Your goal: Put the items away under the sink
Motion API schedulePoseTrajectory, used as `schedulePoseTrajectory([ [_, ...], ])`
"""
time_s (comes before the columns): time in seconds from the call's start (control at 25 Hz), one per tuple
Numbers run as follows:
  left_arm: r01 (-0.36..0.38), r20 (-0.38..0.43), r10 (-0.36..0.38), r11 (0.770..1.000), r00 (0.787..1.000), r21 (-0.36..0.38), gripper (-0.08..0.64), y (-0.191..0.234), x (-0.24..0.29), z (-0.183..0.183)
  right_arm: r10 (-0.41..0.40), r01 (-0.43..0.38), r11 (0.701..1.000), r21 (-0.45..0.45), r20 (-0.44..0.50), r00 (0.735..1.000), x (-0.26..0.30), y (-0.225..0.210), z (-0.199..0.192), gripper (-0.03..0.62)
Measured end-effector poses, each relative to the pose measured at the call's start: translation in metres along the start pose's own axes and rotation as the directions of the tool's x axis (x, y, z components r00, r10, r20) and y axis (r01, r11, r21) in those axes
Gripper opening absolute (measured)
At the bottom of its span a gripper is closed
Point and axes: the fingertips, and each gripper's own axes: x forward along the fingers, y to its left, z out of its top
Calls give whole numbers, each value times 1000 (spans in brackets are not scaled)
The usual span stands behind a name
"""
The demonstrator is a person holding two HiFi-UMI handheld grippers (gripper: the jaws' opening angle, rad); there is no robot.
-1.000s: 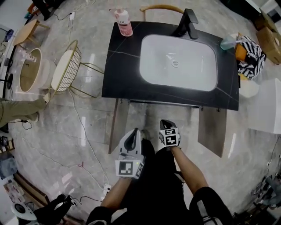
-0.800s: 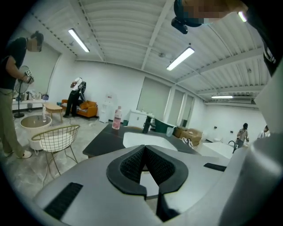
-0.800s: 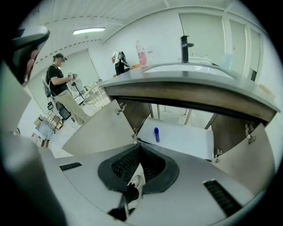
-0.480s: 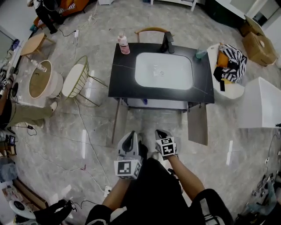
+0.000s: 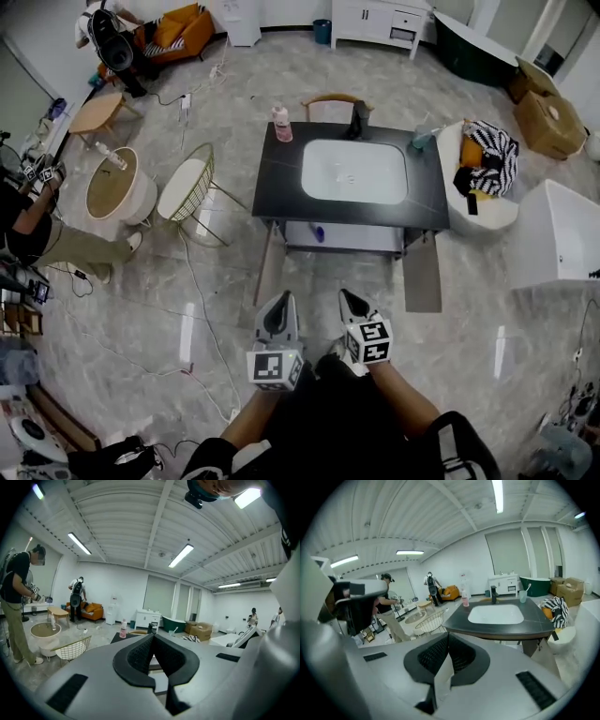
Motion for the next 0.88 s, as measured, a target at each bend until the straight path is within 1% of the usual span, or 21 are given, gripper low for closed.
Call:
schedulePoseTrajectory([
  [0.12,19,20,-19,1000,1000,-1,15,1,-14,12,-9,10,1000,-12,94,995,-26,25,32,11],
  [0.2,41,35,-42,999,999,20,15,2,-21,22,-20,24,999,-28,152,988,-41,41,50,11],
  [0.32,75,58,-77,996,995,39,15,1,-29,32,-15,27,998,-51,215,976,-62,62,65,11],
  [0.4,79,63,-81,997,995,24,15,3,-31,30,-10,26,997,-68,230,973,-68,71,67,11],
  [0.52,82,73,-81,997,994,-8,15,4,-34,25,-15,32,997,-70,228,974,-74,79,61,11],
  [0.72,91,73,-91,996,993,5,15,6,-35,23,-43,61,996,-67,236,971,-76,79,58,11],
  [0.88,94,72,-94,996,993,12,15,6,-33,22,-50,68,995,-68,244,969,-75,78,59,11],
])
